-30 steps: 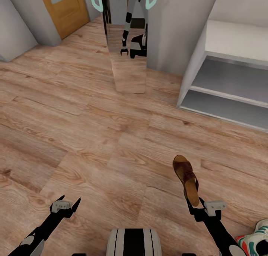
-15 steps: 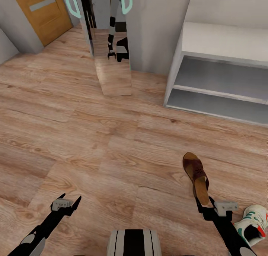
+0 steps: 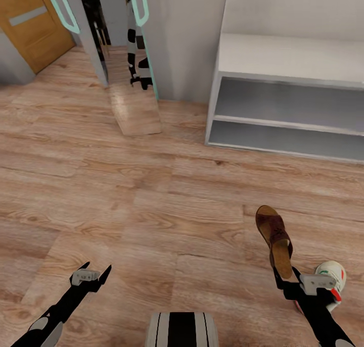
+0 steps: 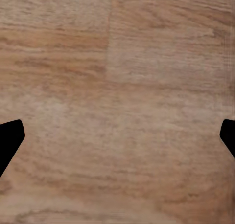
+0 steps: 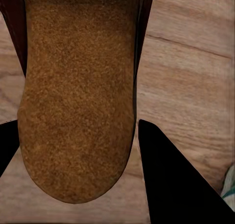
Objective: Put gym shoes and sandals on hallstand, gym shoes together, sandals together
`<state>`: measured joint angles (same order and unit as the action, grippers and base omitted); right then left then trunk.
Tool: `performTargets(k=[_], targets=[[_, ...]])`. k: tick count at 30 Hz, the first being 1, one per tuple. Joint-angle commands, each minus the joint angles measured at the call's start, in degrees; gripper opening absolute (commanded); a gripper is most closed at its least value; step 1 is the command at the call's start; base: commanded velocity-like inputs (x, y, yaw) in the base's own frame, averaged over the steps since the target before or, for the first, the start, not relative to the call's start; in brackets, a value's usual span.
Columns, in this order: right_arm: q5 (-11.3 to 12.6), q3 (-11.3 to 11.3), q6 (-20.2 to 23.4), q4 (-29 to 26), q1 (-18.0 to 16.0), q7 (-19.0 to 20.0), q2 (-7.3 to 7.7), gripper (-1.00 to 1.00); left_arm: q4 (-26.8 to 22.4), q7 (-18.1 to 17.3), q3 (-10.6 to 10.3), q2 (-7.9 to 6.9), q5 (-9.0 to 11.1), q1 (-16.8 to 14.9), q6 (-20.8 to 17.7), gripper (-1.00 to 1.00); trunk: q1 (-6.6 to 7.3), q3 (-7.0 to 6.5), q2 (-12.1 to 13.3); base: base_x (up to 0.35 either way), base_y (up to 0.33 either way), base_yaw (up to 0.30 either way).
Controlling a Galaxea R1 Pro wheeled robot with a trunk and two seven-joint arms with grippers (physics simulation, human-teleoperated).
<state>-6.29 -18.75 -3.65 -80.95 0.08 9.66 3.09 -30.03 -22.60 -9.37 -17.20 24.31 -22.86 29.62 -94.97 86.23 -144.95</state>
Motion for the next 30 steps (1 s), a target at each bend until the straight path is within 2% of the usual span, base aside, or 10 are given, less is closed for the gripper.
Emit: performTargets(k=[1,30], targets=[[0.2,-0.1,0.0,-0.1,0.0,0.0,0.0,-1.0,0.0,0.0,0.0,0.01,0.0,0.0,0.0,1.0,0.0,-0.07,0.0,0.0,0.0,-0.22],[0.2,-0.5,0.0,-0.3,0.1,-0.1,-0.01,-1.0,0.2,0.0,-0.1,0.06,-0.1,0.1,0.0,1.0,0.0,-2.04,0.0,0.0,0.0,-0.218]])
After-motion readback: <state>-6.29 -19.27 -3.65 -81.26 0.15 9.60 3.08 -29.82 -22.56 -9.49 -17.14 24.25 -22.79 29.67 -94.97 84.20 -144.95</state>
